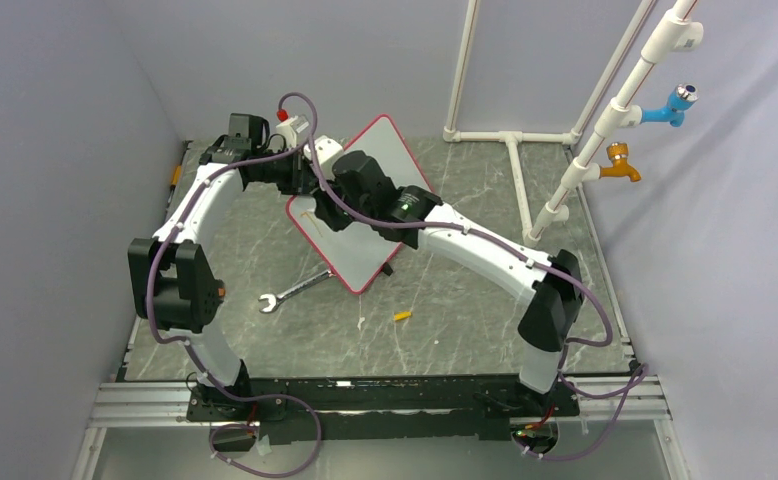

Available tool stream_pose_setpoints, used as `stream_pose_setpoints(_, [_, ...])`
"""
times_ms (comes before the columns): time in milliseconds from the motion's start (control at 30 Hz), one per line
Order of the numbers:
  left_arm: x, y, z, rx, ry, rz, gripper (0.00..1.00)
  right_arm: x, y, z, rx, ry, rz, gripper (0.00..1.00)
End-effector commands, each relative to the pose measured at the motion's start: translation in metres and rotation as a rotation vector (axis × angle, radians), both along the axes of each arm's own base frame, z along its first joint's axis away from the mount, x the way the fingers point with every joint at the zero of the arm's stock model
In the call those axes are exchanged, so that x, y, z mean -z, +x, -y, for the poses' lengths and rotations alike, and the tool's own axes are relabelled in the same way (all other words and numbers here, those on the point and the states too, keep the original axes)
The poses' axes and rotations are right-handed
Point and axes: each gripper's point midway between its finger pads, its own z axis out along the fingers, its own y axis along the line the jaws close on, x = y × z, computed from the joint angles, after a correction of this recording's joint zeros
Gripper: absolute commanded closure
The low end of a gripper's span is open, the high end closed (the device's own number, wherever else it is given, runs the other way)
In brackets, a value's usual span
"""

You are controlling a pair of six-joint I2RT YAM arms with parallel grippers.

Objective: Write a sentence on the whiteboard

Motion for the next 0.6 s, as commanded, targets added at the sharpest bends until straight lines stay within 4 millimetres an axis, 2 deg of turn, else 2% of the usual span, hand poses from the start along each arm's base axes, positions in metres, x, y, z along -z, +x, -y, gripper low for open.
stream_pose_setpoints(0, [-0.006,0.009,-0.010,-0.013,0.080,0.119,1.00,-0.016,0.008,-0.008,0.022,0.031,0.020,1.00])
stream_pose_setpoints(267, [-0.008,0.009,-0.010,-0.013,0.079,0.122,1.00,-0.005,0.010,-0.014,0.018,0.025,0.002,1.00])
stream_pose_setpoints(567, [-0.008,0.008,-0.009,-0.013,0.080,0.124,1.00,0.011,0.015,-0.009,0.053,-0.013,-0.003,1.00])
